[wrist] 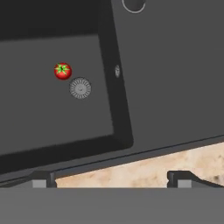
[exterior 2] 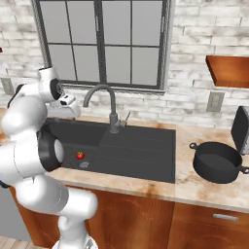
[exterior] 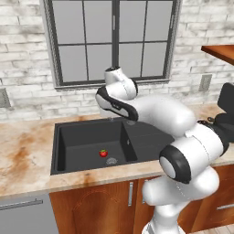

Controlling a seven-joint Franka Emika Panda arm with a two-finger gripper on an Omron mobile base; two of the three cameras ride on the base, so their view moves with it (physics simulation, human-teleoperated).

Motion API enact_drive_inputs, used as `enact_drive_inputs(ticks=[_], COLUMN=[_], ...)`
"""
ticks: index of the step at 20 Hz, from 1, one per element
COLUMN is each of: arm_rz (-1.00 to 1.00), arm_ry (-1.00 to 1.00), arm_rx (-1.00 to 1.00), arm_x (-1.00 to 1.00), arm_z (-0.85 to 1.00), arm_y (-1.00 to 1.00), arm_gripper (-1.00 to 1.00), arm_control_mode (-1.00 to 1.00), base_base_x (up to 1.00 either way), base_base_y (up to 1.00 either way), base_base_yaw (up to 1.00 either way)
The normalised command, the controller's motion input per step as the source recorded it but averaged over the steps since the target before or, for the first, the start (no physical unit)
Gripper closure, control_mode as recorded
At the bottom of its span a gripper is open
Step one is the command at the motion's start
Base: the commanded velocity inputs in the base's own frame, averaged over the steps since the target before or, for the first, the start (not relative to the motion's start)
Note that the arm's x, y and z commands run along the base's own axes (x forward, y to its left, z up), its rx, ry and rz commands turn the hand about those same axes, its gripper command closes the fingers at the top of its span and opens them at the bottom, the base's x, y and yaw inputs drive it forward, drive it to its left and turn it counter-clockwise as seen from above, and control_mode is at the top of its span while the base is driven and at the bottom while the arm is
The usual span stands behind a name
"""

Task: Dump the tomato from the pot into the sink. Then turn on the water and wash the tomato. Then turn off the water and put the tomato back in the pot.

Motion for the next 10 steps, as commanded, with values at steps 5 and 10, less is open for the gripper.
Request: enact_drive_inputs(ticks=[5, 10], arm_rz=[0.00, 0.00], arm_ry=[0.00, 0.00], arm_rx=[0.01, 0.01], arm_x=[0.22, 0.49], arm_z=[-0.28, -0.46], arm_y=[0.80, 0.54], arm_gripper=[-1.00, -1.00], arm_control_mode=[-1.00, -1.00], base_base_x=[0.00, 0.00], base_base_y=[0.00, 0.00], base_base_yaw=[0.00, 0.00])
